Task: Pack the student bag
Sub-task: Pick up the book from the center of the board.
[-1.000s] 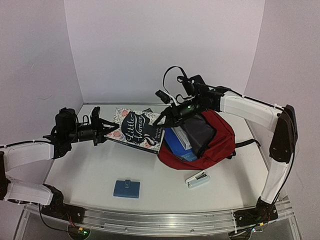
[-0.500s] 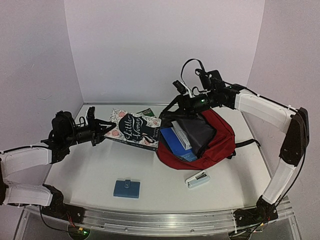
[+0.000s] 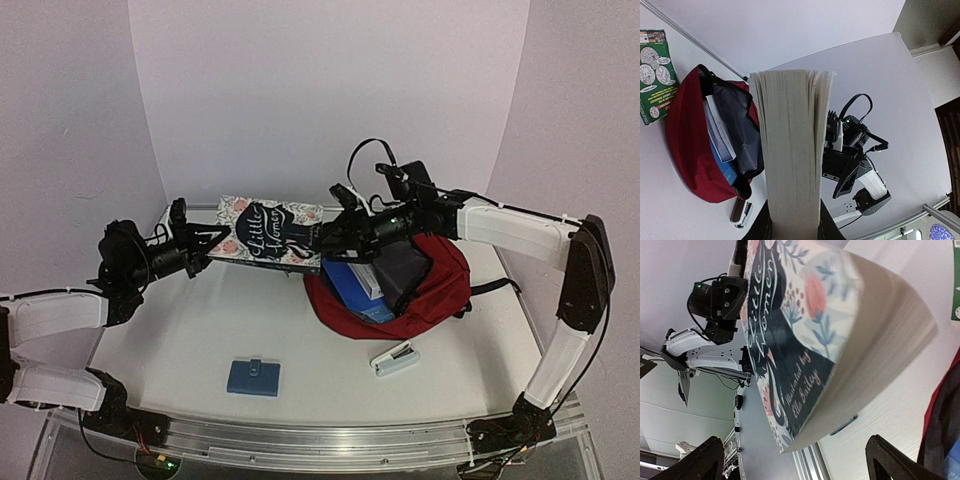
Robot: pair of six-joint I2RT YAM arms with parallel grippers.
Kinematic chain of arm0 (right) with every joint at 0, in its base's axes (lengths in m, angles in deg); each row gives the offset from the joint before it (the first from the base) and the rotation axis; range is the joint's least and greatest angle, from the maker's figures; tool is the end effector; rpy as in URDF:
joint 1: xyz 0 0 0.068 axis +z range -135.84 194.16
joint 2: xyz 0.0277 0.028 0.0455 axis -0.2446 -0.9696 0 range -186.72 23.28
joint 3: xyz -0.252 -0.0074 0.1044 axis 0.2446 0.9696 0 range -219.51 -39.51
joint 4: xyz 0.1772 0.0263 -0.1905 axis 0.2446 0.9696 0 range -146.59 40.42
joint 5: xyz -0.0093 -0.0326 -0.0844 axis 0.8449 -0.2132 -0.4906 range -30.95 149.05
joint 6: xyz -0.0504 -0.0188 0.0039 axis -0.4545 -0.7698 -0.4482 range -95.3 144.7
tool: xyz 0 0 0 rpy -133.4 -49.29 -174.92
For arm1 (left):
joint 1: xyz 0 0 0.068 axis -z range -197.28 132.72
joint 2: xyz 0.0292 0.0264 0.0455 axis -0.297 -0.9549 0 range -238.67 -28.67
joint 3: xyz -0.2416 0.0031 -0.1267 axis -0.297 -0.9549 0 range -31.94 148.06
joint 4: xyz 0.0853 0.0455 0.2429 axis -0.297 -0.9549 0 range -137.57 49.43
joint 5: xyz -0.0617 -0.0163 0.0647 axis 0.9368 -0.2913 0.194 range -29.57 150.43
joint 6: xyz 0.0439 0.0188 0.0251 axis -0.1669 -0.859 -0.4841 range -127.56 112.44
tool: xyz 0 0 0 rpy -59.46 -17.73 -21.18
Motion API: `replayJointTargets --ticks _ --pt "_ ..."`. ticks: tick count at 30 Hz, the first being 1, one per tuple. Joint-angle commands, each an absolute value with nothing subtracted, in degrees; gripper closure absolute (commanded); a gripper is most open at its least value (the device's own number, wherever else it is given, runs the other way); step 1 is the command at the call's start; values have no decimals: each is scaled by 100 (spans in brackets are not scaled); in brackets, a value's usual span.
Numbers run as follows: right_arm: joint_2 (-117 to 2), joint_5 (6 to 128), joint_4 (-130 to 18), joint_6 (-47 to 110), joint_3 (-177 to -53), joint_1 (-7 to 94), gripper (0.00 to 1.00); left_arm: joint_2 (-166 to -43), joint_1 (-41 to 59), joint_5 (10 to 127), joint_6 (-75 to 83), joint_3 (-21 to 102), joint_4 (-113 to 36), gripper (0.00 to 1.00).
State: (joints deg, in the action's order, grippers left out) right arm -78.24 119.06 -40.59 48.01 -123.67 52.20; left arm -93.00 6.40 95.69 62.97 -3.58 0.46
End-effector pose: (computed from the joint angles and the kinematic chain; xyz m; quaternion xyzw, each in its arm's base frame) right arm 0.2970 0.2717 0.3058 -0.3330 0.7256 0.5882 0.1287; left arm 0.2132 -0.1160 0.2652 -0.0508 0.6793 -0.6541 0.3288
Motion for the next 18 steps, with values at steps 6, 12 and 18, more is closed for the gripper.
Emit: replayJointTargets --ticks 6,12,18 --pt "-8256 12092 -4911 5264 -12783 5424 24 -9651 763 9676 6906 -438 2139 100" --pt "-8161 12064 -4938 5291 -12865 5407 83 -9577 786 9734 6623 -327 1499 86" --pt "-7848 12099 -4947 5254 -12637 5264 100 -8978 786 9534 5945 -247 6 39"
